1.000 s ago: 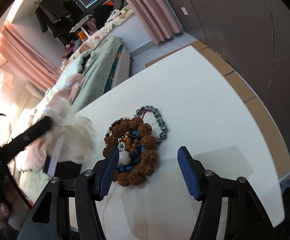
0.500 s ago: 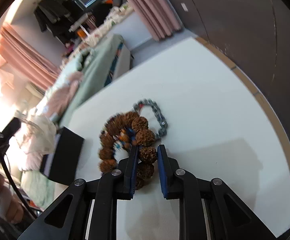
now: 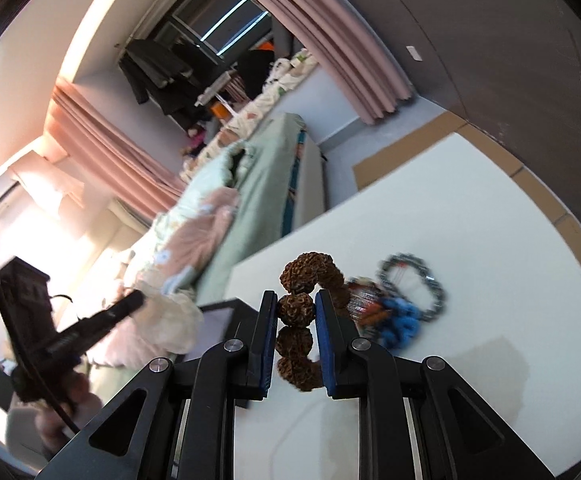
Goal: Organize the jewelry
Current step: 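Drop the white cloth into the black box while the right gripper grasps the brown bead bracelet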
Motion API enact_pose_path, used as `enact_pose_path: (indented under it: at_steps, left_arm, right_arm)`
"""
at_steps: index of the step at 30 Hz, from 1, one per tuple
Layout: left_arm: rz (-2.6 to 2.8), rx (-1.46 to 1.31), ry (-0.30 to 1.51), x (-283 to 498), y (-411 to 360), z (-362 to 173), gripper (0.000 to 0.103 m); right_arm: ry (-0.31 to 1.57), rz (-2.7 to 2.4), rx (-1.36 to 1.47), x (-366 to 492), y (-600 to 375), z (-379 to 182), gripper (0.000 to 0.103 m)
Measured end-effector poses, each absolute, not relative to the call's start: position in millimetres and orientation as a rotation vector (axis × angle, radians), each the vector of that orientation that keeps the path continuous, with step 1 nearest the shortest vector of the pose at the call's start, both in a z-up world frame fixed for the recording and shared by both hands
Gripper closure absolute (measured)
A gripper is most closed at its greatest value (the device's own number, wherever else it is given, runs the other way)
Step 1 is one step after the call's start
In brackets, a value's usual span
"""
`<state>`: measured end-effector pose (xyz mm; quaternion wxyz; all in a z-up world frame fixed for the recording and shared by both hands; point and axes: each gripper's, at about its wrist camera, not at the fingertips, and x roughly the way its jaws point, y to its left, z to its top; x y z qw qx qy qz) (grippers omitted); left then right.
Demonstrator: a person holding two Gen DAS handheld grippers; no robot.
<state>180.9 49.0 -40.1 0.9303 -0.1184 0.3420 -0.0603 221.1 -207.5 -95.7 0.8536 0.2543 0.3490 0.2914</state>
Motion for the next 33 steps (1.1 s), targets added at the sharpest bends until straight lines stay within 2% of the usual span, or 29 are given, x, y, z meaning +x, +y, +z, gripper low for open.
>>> enact_pose_path:
  at_steps: [4, 6, 7, 8, 10, 20, 24, 26, 28, 31, 33]
  left_arm:
    - [-0.128, -0.274, 0.751, 187.0, 58.1, -46.8, 0.1]
    - [-0.145, -0.306, 0.789, 189.5, 61.4, -50.3, 0.089]
    - [-0.164, -0.328, 0.803, 189.6, 63.2, -51.6, 0.067]
    - [-0.17, -0.337, 0.801, 188.2, 63.2, -51.7, 0.036]
    - [-0.146, -0.345, 0.745, 180.2, 68.6, -46.4, 0.01]
    - [-0.009, -0.369, 0.632, 168.5, 102.3, -28.2, 0.008]
    - [0.028, -0.393, 0.635, 171.4, 111.6, -31.9, 0.008]
    - [0.032, -0.4, 0.644, 175.1, 114.4, -35.1, 0.008]
    - [0.034, -0.404, 0.651, 176.5, 112.3, -36.2, 0.008]
    - [0.024, -0.393, 0.648, 177.3, 104.0, -34.6, 0.008]
    - [0.019, -0.368, 0.652, 178.1, 94.5, -34.1, 0.008]
  right_arm:
    - [0.695, 0.668, 0.542, 226.8, -187.5, -82.4, 0.083]
    - [0.674, 0.702, 0.555, 232.7, -176.6, -74.8, 0.083]
    - [0.666, 0.718, 0.555, 236.6, -170.4, -71.7, 0.083]
    - [0.661, 0.728, 0.553, 237.6, -165.9, -68.8, 0.083]
    - [0.649, 0.759, 0.543, 241.4, -152.7, -62.9, 0.083]
    - [0.675, 0.918, 0.535, 239.9, -110.8, -64.7, 0.083]
    - [0.787, 0.95, 0.487, 242.7, -80.7, -77.6, 0.082]
    - [0.854, 0.899, 0.432, 248.7, -72.7, -88.6, 0.072]
    - [0.872, 0.833, 0.445, 251.3, -83.3, -95.8, 0.04]
    - [0.825, 0.758, 0.504, 252.5, -117.7, -97.3, 0.025]
    - [0.806, 0.722, 0.542, 251.2, -143.7, -97.7, 0.022]
